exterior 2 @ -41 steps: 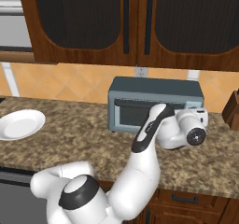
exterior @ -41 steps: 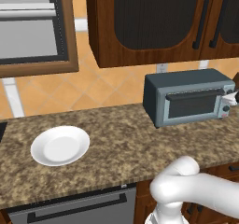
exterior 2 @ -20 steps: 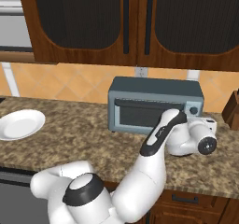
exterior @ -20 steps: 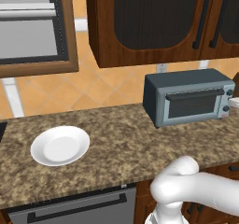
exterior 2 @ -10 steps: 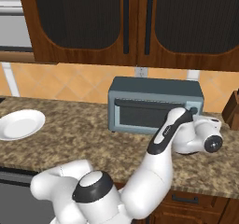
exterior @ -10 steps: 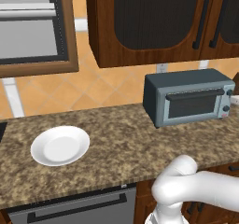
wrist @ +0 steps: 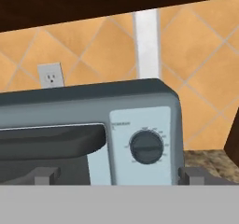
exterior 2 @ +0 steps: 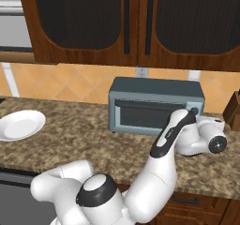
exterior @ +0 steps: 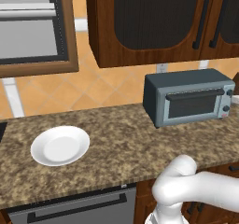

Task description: Pick up the kebab skewer and baguette bread, and place them inside the toaster oven. Close the toaster oven door and start by setting the timer.

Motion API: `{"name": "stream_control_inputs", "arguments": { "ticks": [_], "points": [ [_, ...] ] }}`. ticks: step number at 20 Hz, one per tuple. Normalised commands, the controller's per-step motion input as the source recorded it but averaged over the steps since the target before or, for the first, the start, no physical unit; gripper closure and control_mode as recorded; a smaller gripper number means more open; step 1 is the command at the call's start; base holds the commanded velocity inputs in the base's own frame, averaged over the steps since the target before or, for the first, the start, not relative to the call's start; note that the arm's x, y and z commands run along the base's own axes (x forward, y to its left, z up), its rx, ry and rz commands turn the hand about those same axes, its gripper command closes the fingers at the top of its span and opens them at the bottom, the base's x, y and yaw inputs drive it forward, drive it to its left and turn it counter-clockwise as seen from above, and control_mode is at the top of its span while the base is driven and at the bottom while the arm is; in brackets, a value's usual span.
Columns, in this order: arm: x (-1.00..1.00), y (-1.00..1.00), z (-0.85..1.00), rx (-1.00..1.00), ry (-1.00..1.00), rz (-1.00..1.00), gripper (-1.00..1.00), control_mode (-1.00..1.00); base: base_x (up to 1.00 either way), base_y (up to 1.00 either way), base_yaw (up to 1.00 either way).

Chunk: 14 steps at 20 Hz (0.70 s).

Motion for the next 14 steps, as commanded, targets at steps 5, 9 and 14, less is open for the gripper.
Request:
{"name": "stream_control_inputs", "arguments": {
  "ticks": [5,9,14],
  "points": [
    [0.0,-0.04,-0.33,0.0,0.0,0.0,-1.0,-1.0,0.0,0.0,0.0],
    [0.0,0.0,-0.62,0.0,-0.03,0.0,-1.0,-1.0,0.0,0.0,0.0],
    [0.0,0.0,-0.44,0.0,0.0,0.0,-1.0,-1.0,0.0,0.0,0.0]
  ]
}}
